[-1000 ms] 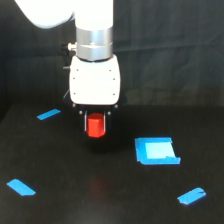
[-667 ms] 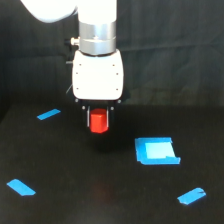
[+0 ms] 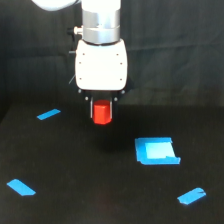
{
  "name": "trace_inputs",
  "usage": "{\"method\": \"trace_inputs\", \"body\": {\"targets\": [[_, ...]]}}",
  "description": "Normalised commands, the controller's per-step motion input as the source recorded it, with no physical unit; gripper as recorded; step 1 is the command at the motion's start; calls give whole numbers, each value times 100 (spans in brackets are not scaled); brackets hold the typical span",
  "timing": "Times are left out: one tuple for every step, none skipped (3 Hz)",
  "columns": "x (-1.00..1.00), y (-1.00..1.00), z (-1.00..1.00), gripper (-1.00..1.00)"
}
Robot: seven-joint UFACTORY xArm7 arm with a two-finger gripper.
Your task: Pick up the red object from the table
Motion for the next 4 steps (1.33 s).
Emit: {"method": "trace_inputs", "body": {"targets": [[1, 8, 48, -97], [7, 3, 34, -97], [2, 1, 28, -97], [6, 3, 19, -94]]}}
